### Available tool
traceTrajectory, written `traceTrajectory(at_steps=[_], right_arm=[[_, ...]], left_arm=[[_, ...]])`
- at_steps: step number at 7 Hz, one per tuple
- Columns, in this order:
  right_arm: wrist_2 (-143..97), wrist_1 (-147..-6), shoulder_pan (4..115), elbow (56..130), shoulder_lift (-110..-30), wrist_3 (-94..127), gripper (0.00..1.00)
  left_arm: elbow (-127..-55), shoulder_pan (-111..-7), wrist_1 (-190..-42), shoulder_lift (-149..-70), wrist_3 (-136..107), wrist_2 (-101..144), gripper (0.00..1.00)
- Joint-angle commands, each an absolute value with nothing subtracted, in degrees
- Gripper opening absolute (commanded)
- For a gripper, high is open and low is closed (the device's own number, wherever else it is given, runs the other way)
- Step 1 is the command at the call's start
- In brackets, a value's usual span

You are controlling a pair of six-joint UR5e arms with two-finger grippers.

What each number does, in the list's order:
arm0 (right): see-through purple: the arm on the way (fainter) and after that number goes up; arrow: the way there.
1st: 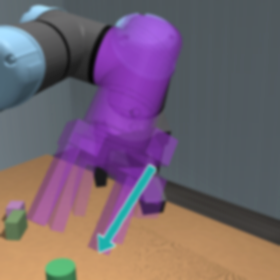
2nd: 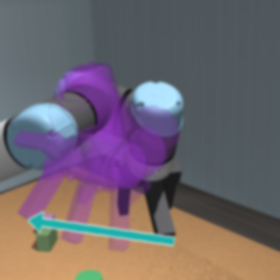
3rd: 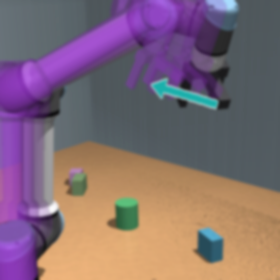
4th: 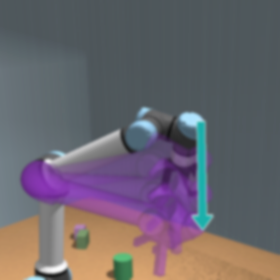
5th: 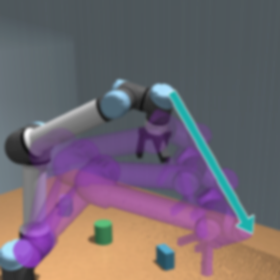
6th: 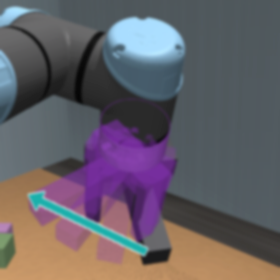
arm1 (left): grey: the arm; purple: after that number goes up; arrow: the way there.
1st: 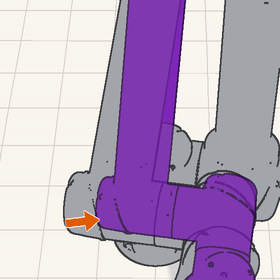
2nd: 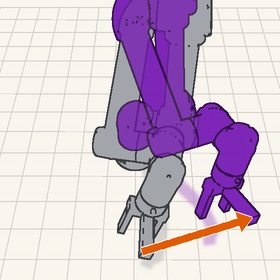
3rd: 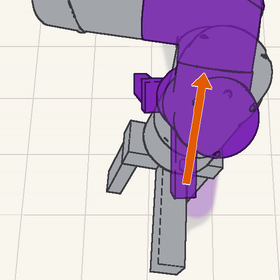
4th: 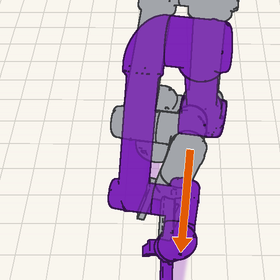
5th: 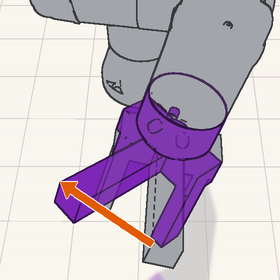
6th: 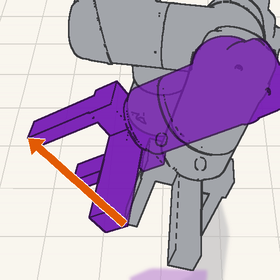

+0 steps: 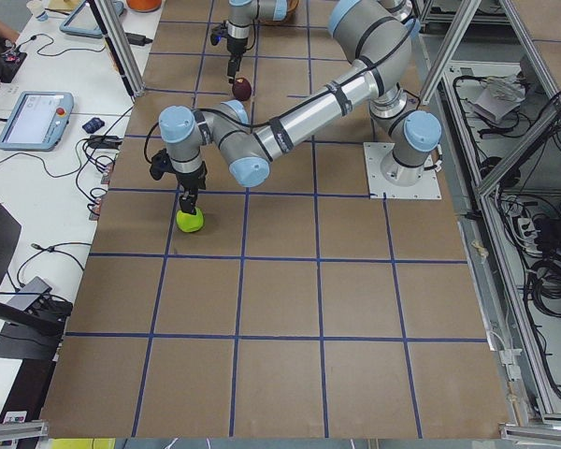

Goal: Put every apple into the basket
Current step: 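Grasp the purple apple with the right gripper while the left gripper reaches the green apple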

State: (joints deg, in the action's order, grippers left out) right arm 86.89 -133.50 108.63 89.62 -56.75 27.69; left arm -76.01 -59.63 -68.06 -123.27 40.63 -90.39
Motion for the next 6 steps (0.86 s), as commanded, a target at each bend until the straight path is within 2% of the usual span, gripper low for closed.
traceTrajectory(at_steps=[1,2,3,4,6], right_arm=[[86.8,-133.4,109.0,89.6,-54.0,27.0,1.00],[86.4,-133.4,109.0,89.6,-53.4,26.7,1.00],[85.4,-133.3,109.0,89.5,-53.4,26.4,0.82],[85.4,-133.2,109.0,89.6,-53.4,25.5,0.52],[84.7,-130.4,108.5,88.6,-54.8,24.9,0.46]], left_arm=[[-76.2,-56.3,-64.7,-126.1,43.3,-88.0,1.00],[-77.2,-55.6,-64.7,-127.2,43.2,-84.8,1.00],[-76.7,-55.4,-64.9,-127.9,40.5,-84.3,1.00],[-76.3,-55.7,-65.6,-127.6,37.5,-84.3,1.00],[-76.3,-55.7,-65.6,-128.7,36.4,-75.6,1.00]])
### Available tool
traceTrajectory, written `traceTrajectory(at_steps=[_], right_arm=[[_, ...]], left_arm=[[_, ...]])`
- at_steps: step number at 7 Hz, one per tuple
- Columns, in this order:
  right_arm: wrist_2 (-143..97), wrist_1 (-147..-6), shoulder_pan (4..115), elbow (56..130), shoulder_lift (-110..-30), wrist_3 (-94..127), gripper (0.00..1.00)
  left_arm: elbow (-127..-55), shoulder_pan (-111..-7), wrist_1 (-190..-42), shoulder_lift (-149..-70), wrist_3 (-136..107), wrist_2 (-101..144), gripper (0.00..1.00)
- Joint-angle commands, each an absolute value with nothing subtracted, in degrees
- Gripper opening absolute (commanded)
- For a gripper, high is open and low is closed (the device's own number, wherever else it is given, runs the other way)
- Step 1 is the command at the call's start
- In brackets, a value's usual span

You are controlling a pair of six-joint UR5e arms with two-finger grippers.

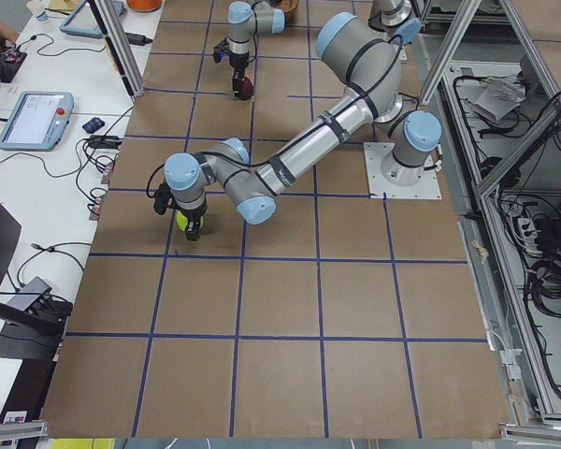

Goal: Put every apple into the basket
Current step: 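Grasp the purple apple with the right gripper while the left gripper reaches the green apple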

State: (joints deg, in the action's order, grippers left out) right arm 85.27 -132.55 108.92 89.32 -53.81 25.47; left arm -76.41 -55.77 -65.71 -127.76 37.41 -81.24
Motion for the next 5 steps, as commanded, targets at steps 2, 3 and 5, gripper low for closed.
traceTrajectory(at_steps=[2,3,5], right_arm=[[84.5,-112.2,100.3,84.8,-61.6,18.0,0.43],[84.5,-106.9,93.8,85.5,-65.1,9.4,0.43],[88.0,-97.8,81.2,86.3,-70.3,-8.9,0.30]], left_arm=[[-75.7,-55.8,-65.3,-130.3,34.2,-75.1,1.00],[-75.8,-55.9,-62.0,-132.0,33.2,-75.1,1.00],[-75.8,-55.8,-59.1,-134.2,33.9,-75.0,0.93]])
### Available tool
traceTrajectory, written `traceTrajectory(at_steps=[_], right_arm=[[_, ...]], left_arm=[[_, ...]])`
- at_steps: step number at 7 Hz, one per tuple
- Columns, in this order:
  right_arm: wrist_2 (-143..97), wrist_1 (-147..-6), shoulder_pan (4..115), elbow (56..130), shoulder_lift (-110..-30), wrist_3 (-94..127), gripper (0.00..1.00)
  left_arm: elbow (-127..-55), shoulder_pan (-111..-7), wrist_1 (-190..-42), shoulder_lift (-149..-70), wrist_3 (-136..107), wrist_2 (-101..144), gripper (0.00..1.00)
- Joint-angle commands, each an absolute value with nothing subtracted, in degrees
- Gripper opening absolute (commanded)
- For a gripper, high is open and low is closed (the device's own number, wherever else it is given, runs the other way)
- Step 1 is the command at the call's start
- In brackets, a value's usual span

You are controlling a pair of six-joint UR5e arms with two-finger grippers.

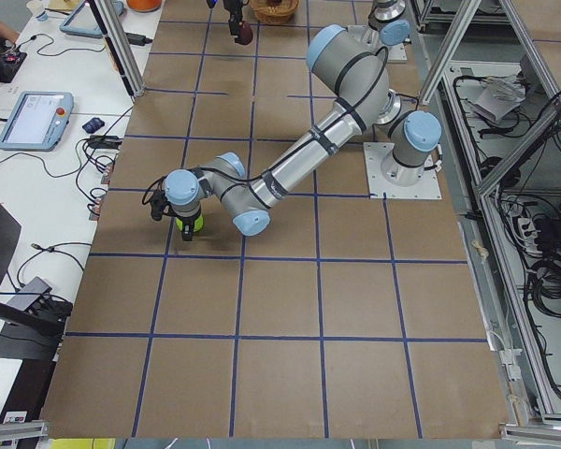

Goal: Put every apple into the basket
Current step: 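Drop purple apple in basket with right gripper while left carries green apple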

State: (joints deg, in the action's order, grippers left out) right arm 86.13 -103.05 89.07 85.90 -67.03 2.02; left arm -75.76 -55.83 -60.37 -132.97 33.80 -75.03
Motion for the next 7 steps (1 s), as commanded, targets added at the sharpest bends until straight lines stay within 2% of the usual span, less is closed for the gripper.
traceTrajectory(at_steps=[1,3,4,5,6,7], right_arm=[[88.8,-96.7,74.2,88.0,-71.3,-19.9,0.30],[92.1,-103.3,60.8,94.8,-72.6,-38.7,0.29],[91.9,-112.7,55.3,100.4,-72.4,-44.3,0.30],[91.6,-120.2,52.7,106.4,-72.6,-45.8,0.31],[91.5,-126.9,52.4,109.8,-72.5,-46.9,0.53],[91.4,-128.4,52.3,110.1,-72.3,-47.9,1.00]], left_arm=[[-75.6,-55.8,-59.0,-134.0,33.7,-75.0,0.65],[-73.7,-57.2,-61.9,-131.5,33.4,-76.3,0.00],[-71.7,-60.6,-69.2,-128.9,30.6,-77.3,0.00],[-72.8,-67.0,-70.8,-125.8,29.9,-82.7,0.00],[-77.0,-73.9,-72.7,-122.6,23.4,-84.3,0.00],[-82.6,-78.9,-72.4,-119.5,12.7,-83.9,0.00]])
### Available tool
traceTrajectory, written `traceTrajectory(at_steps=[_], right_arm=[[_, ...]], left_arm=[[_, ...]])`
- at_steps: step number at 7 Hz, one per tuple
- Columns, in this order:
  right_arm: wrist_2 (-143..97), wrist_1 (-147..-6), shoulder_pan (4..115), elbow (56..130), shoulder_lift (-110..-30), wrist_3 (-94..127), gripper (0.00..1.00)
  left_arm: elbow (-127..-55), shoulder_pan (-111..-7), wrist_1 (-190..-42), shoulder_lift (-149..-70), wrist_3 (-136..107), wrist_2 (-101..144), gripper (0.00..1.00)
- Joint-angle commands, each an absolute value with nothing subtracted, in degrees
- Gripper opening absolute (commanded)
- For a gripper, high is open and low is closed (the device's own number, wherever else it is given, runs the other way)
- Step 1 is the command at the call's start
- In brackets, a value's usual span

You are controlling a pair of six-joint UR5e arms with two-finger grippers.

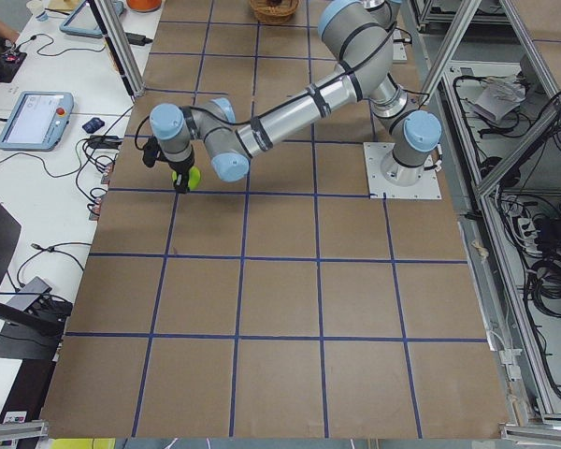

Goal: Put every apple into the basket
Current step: 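Drop purple apple in basket with right gripper while left carries green apple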

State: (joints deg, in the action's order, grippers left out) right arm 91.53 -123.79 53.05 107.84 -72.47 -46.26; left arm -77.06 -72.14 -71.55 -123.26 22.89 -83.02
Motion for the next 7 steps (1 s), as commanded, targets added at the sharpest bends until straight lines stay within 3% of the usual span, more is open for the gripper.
traceTrajectory(at_steps=[1,3,5,6,7], right_arm=[[91.3,-128.0,52.3,110.0,-72.8,-48.0,1.00],[91.2,-124.0,54.0,109.5,-78.0,-46.6,1.00],[91.5,-115.7,65.8,103.9,-80.6,-30.9,1.00],[91.3,-112.8,72.4,101.1,-80.3,-19.9,1.00],[91.1,-112.9,78.9,100.6,-80.0,-7.7,1.00]], left_arm=[[-87.5,-84.7,-71.6,-117.9,0.7,-83.2,0.00],[-88.9,-100.9,-70.1,-117.0,-14.4,-83.8,0.00],[-91.7,-108.3,-58.9,-120.8,-20.0,-83.8,0.00],[-91.9,-108.6,-58.1,-121.7,-20.4,-83.8,0.14],[-92.6,-109.0,-57.8,-122.4,-20.3,-84.2,0.65]])
